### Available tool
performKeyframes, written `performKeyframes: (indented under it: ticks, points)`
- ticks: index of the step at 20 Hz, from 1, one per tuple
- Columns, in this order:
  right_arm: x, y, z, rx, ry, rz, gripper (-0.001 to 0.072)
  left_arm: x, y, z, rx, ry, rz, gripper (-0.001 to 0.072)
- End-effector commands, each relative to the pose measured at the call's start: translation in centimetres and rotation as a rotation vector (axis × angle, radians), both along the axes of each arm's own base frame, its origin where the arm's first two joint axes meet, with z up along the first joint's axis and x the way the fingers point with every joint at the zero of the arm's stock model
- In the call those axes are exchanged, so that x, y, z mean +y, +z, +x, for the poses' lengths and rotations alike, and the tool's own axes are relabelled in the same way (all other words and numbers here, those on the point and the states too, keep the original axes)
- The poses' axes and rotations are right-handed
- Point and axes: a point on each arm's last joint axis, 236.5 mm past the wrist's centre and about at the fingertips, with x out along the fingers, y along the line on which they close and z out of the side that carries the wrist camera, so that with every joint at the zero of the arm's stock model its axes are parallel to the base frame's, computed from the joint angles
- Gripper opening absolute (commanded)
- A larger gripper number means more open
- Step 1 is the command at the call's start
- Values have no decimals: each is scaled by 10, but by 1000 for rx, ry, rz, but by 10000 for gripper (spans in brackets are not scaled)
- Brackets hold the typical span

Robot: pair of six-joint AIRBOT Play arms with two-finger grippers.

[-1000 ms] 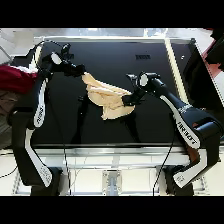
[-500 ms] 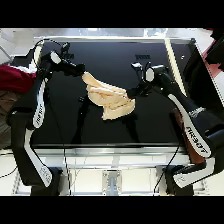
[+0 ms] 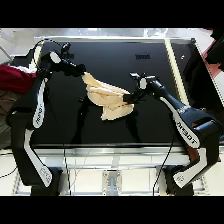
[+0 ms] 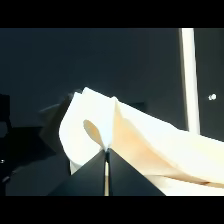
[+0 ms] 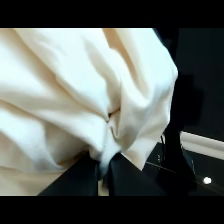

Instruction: Fold the shirts.

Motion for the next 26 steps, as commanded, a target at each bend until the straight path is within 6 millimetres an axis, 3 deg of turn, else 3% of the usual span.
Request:
performKeyframes:
  ticks: [1, 3, 4, 6, 10, 12, 14, 16, 18, 20, 22, 26]
  points:
    - [-27, 7, -16, 49, 62, -118, 18, 9, 31, 2, -56, 14, -3, 9]
    - [-71, 47, -23, 25, 108, -292, 18, 30, 88, -2, -151, 34, 3, 9]
    - [-91, 79, -25, -17, 127, -363, 18, 43, 120, -8, -204, 38, 16, 9]
    - [-112, 147, -30, -144, 121, -409, 18, 69, 192, -34, -312, 53, 44, 8]
    - [-117, 297, -62, -465, 49, -281, 17, 94, 343, -124, -598, 65, 150, 8]
    - [-113, 369, -86, -636, 29, -171, 17, 103, 405, -178, -745, 100, 218, 8]
    - [-99, 429, -114, -776, 46, -32, 17, 116, 450, -229, -863, 152, 290, 8]
    - [-78, 467, -139, -854, 102, 98, 17, 122, 478, -265, -941, 191, 313, 7]
    - [-58, 469, -145, -836, 153, 171, 17, 121, 484, -275, -961, 191, 311, 7]
    - [-38, 440, -135, -725, 198, 197, 17, 121, 455, -252, -862, 167, 316, 7]
    - [-16, 396, -112, -601, 255, 200, 18, 122, 398, -210, -676, 125, 324, 7]
    - [18, 276, -48, -327, 302, 166, 18, 126, 265, -105, -378, 78, 321, 7]
